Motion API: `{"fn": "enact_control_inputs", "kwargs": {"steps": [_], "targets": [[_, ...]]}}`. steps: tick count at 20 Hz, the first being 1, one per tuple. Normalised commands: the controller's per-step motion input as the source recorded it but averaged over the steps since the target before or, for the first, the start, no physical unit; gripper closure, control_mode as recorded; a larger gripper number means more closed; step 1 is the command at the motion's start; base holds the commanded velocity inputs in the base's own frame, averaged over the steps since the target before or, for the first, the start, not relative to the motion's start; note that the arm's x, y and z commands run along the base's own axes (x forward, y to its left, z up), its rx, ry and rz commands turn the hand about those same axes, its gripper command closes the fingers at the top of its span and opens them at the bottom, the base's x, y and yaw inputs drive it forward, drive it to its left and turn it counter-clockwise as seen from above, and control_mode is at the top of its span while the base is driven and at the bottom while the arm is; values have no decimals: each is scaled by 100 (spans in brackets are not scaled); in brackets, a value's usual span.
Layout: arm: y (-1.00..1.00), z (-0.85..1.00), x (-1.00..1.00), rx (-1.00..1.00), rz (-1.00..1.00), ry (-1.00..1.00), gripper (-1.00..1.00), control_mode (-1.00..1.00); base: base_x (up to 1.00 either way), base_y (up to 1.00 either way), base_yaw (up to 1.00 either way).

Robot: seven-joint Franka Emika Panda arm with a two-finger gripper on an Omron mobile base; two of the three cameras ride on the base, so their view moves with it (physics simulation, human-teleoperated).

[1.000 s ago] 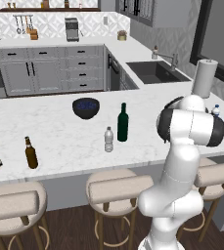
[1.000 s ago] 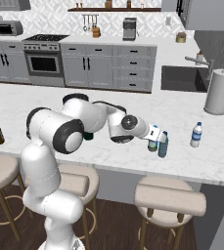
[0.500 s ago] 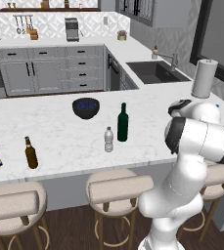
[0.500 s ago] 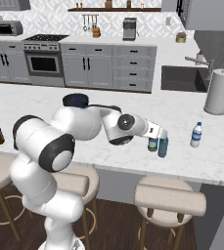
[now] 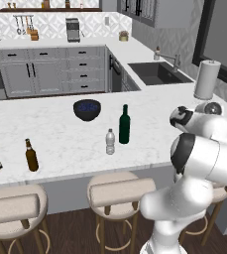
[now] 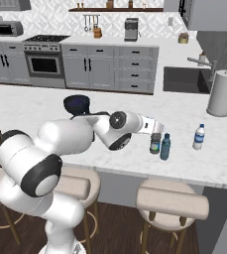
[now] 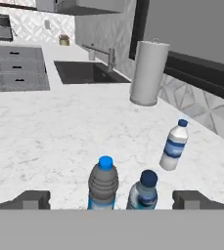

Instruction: Move the plastic bottles in the middle to the plastics group, and the glass bottles in the middle to the glass group.

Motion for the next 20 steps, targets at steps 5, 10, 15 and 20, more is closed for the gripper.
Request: {"fn": "enact_control_inputs", "kwargs": {"steps": [5,10,15,20], "targets": [[63,100,-14,0,11,41,-100,-100,0,0,0],[50,100,-17,0,20,49,-100,-100,0,0,0],[39,-28,-23,1,18,6,-100,-100,0,0,0],[77,-10,-40,0,20,-4,-100,-100,0,0,0]]}}
